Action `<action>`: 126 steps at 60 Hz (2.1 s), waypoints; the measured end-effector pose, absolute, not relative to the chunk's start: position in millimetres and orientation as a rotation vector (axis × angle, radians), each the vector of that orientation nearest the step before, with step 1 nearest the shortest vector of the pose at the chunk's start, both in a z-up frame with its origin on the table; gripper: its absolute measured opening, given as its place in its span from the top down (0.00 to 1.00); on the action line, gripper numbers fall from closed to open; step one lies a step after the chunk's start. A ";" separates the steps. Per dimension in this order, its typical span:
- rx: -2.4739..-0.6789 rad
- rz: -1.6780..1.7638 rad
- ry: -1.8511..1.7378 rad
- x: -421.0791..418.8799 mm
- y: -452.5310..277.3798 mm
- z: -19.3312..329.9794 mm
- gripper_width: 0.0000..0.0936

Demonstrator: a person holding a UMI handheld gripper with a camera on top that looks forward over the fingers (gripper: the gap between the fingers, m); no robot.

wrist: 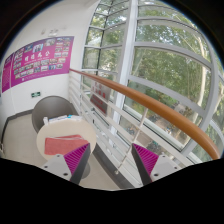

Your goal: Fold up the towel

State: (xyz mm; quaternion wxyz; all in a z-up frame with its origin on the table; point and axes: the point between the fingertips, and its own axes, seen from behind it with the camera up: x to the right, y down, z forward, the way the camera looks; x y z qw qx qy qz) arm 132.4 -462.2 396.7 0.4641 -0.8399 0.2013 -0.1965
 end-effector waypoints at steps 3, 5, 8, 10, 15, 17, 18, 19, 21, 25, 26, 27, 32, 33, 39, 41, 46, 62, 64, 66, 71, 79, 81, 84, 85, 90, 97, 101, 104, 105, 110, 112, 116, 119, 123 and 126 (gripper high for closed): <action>-2.073 -0.494 0.499 133.5 -465.0 393.8 0.08; -2.082 -0.497 0.502 133.4 -467.1 389.7 0.08; -2.093 -0.499 0.513 132.1 -463.5 371.2 0.08; -2.103 -0.500 0.522 131.2 -463.5 363.3 0.08; -2.121 -0.513 0.523 128.7 -462.9 338.5 0.09; -2.135 -0.520 0.522 127.3 -461.4 332.1 0.09; -2.137 -0.525 0.521 122.2 -461.5 318.1 0.08; -2.145 -0.530 0.519 121.2 -461.8 313.4 0.08; -2.157 -0.538 0.517 117.9 -462.3 303.2 0.08; -2.176 -0.534 0.502 97.0 -453.4 270.4 0.08; -2.182 -0.528 0.495 91.6 -451.2 264.8 0.08; -2.187 -0.520 0.489 85.4 -448.2 258.8 0.08; -2.200 -0.464 0.464 41.9 -424.2 218.4 0.08; -2.199 -0.446 0.457 33.1 -417.2 211.0 0.08; -2.204 -0.335 0.409 -37.9 -373.5 173.4 0.08; -2.213 -0.302 0.390 -58.5 -354.5 157.4 0.08; -2.224 -0.227 0.335 -107.1 -301.8 129.5 0.08; -2.228 -0.143 0.130 -189.3 -130.8 70.3 0.09; -2.244 -0.137 0.107 -192.2 -111.9 56.7 0.09; -2.260 -0.139 0.097 -192.9 -95.0 44.6 0.09; -2.278 -0.162 0.088 -189.8 -61.6 24.4 0.11; -2.330 -0.249 0.103 -174.1 -38.0 -12.3 0.25; -2.307 -0.225 0.107 -175.3 -34.4 -11.3 0.38; -2.305 -0.286 0.100 -166.3 -34.2 -13.1 0.66; -2.302 -0.302 0.089 -165.1 -31.3 -10.4 0.73; -2.299 -0.359 0.039 -161.0 -36.4 -9.8 0.92; -2.314 -0.231 0.036 -178.7 -33.5 -5.5 0.96; -2.300 -0.079 0.044 -201.3 -32.1 15.7 0.96; -2.267 0.052 0.070 -221.0 -28.9 43.7 0.96; -2.253 0.095 0.079 -225.2 -27.8 54.9 0.96; -2.178 0.231 0.126 -225.9 -23.3 117.0 0.96; -2.149 0.264 0.145 -224.2 -20.3 132.9 0.96; -2.122 0.272 0.171 -194.9 -11.4 151.2 0.96; -2.128 0.243 0.193 -161.7 -9.6 148.1 0.96; -2.174 0.169 0.226 -110.5 -12.3 127.6 0.94; -2.220 0.104 0.253 -68.7 -20.6 99.3 0.85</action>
